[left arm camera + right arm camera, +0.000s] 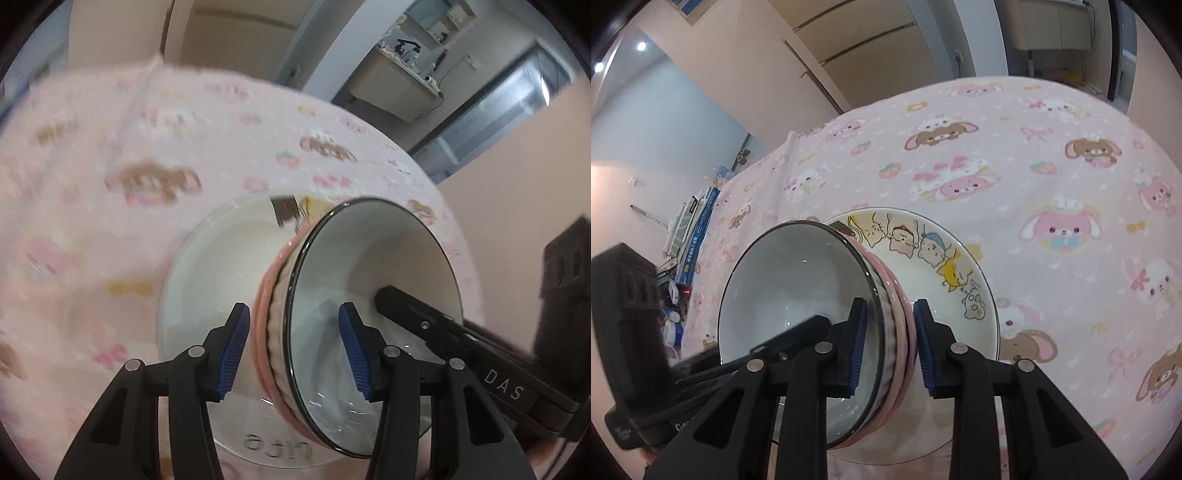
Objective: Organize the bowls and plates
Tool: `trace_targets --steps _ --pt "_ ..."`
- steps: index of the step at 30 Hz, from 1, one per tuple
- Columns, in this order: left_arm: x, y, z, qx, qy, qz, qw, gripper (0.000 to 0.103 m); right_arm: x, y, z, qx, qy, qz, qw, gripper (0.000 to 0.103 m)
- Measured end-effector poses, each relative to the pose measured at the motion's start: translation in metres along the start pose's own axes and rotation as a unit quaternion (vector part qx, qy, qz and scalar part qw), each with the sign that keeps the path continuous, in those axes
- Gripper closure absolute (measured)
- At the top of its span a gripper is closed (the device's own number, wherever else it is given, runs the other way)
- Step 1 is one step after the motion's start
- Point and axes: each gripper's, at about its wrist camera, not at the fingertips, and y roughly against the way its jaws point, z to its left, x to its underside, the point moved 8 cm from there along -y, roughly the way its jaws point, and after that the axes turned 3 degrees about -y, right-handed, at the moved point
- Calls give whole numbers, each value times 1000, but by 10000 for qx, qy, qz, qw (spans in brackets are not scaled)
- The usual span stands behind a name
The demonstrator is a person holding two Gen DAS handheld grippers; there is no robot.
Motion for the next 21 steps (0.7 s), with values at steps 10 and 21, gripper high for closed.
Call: trace_targets --steps 10,21 --pt "-7 22 -6 -503 -516 -535 9960 71 3 12 7 244 405 -312 9984 77" --pt "-21 67 -16 -811 -1076 -1742 9755 74 -4 55 18 -131 887 -1280 9877 76"
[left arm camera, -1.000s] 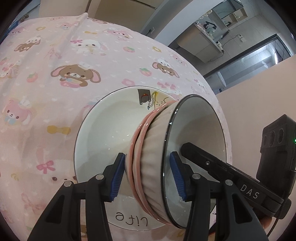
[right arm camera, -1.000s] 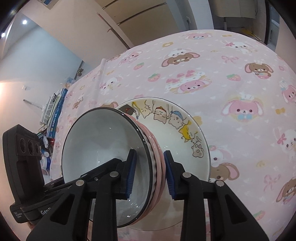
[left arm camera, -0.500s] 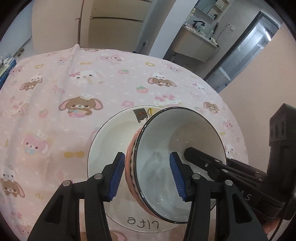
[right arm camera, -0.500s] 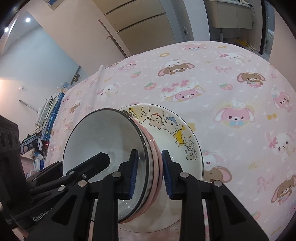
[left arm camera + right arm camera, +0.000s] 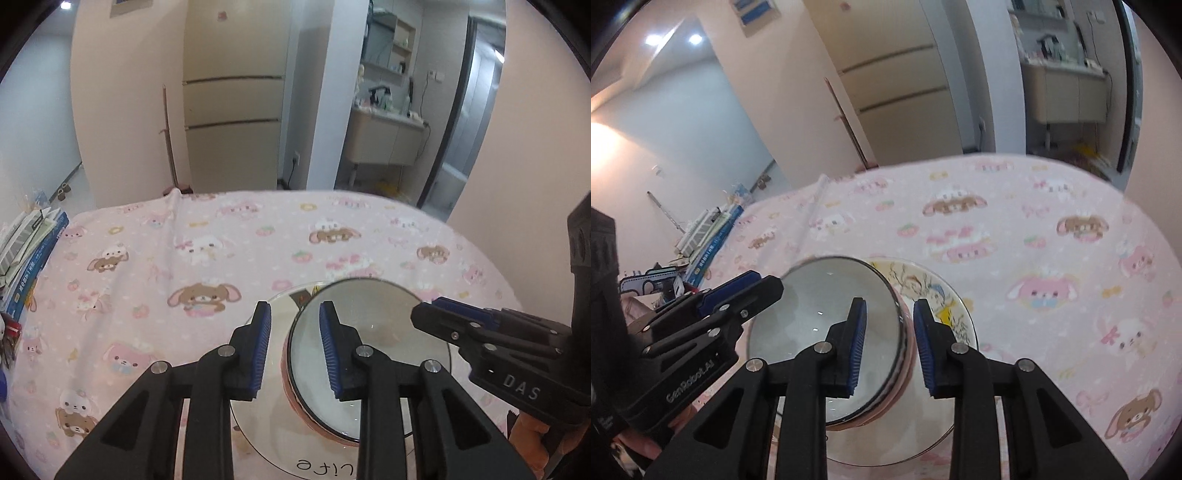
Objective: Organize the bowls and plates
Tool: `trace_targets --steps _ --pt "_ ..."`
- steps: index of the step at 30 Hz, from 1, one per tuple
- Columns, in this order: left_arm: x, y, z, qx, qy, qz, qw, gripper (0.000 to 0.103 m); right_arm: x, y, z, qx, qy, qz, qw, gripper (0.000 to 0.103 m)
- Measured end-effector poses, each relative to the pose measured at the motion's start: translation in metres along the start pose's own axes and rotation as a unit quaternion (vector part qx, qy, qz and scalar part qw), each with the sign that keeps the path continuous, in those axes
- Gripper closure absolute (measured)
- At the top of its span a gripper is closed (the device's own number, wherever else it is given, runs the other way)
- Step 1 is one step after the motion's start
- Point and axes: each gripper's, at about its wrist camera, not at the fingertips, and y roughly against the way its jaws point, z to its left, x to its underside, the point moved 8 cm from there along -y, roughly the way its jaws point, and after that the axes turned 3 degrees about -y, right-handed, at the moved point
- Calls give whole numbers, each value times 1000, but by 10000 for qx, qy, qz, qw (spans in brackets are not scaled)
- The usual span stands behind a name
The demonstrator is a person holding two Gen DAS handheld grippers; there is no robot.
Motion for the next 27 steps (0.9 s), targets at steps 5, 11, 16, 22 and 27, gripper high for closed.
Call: trace_targets --steps 5,11,16,22,27 --pt "-9 36 5 -137 27 -784 9968 62 -4 26 12 82 425 -511 9978 76" --pt "-18 101 -12 -475 -383 -1755 9826 28 -5 60 18 281 641 -1034 9922 75" --pt "-21 155 -22 -594 -387 -2499 9657 12 -14 113 30 266 759 -1892 9786 37" --pt "-11 211 -28 -716 -554 -3249 9414 0 -2 181 37 641 945 -3157 9420 0" --pt "13 232 -23 -665 -446 -3323 9398 0 22 202 34 922 1050 -3275 9345 0"
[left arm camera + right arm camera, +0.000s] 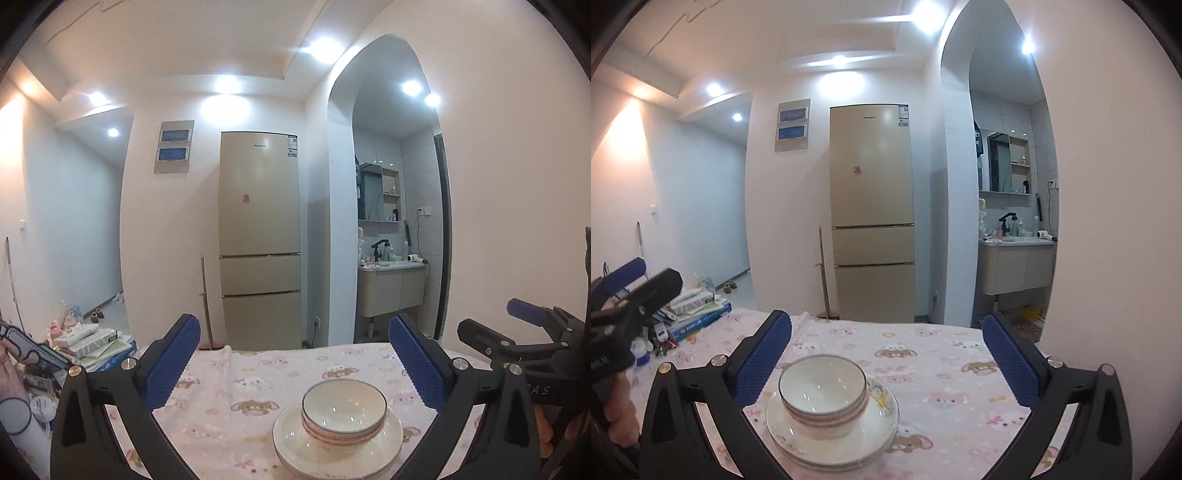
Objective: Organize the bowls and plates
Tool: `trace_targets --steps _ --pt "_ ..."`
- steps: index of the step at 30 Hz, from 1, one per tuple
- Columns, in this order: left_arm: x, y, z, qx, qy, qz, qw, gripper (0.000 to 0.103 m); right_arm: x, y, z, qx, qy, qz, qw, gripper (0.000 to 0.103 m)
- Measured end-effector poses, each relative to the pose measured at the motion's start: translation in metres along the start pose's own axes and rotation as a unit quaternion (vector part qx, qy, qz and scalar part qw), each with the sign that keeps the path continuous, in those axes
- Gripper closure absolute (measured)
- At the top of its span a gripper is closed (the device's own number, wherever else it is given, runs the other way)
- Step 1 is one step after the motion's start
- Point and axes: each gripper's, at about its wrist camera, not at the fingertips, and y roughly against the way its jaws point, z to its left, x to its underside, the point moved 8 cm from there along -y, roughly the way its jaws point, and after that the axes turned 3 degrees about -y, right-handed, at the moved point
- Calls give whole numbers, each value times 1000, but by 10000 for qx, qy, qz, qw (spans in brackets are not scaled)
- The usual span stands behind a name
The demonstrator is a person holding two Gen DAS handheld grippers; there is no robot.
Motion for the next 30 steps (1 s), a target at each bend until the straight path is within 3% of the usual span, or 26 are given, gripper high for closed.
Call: trace_targets --steps 7,11,19,30 --pt "53 24 11 -111 25 116 9999 0 44 16 -4 -160 -205 63 9996 0" --pt "88 16 25 -221 244 263 9991 0 69 9 -2 -395 -241 232 9987 0" --pt "119 -5 35 -264 397 326 9983 0 100 -16 -10 -286 -467 325 9980 0" --pt "145 -22 25 -201 266 405 9986 0 111 -9 7 3 219 -343 9992 0"
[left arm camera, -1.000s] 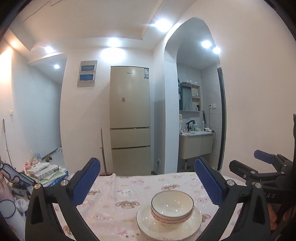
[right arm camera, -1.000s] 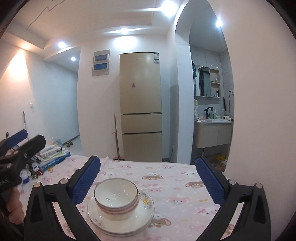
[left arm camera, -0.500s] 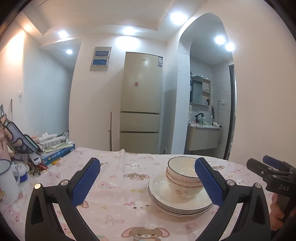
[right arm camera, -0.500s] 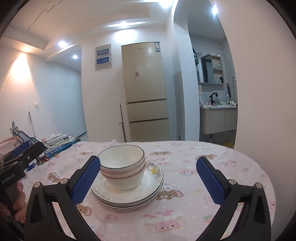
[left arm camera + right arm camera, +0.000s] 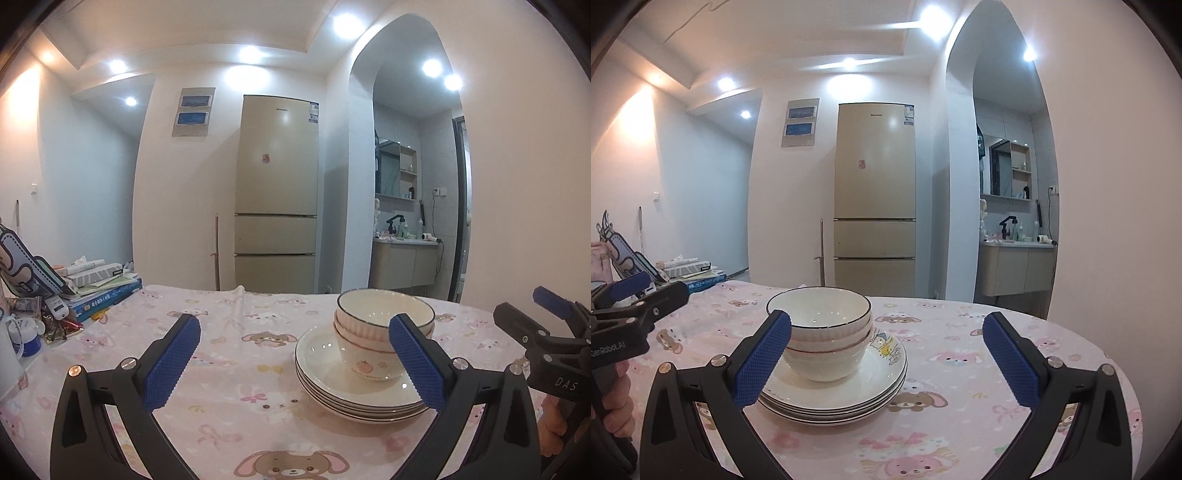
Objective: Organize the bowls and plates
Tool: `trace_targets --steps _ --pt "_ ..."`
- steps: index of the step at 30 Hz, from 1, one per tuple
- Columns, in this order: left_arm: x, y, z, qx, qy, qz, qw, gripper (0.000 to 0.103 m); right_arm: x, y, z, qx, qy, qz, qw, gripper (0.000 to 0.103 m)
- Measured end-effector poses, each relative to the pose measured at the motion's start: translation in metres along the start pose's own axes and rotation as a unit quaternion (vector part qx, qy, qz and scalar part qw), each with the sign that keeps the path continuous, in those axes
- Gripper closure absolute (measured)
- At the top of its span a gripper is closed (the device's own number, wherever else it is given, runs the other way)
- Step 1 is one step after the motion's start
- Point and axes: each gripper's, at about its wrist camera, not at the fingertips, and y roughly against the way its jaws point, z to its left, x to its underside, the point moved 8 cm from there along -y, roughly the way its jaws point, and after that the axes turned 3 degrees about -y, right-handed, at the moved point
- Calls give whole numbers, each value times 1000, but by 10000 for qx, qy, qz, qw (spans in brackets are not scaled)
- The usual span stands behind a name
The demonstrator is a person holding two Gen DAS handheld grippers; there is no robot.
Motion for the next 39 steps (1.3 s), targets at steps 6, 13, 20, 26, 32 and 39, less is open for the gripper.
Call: trace_targets --steps 6,13,20,26,32,39 --pt "16 -14 4 29 168 367 9992 0 10 -16 -1 -192 -129 395 9990 0" --pt "21 -23 7 -47 239 562 9981 0 27 -37 -3 -191 -175 970 9949 0" --pt "21 -21 2 -36 121 522 9986 0 29 -35 -1 -245 -187 989 9946 0" --pt "19 -18 3 -80 94 441 9990 0 29 -34 -3 -168 -191 967 9950 0" --pt "19 -20 4 -128 105 485 9987 0 28 -33 -4 -140 -191 957 9951 0" --pt "19 -18 1 -116 75 465 9988 0 28 -33 -4 -145 -205 959 9951 0"
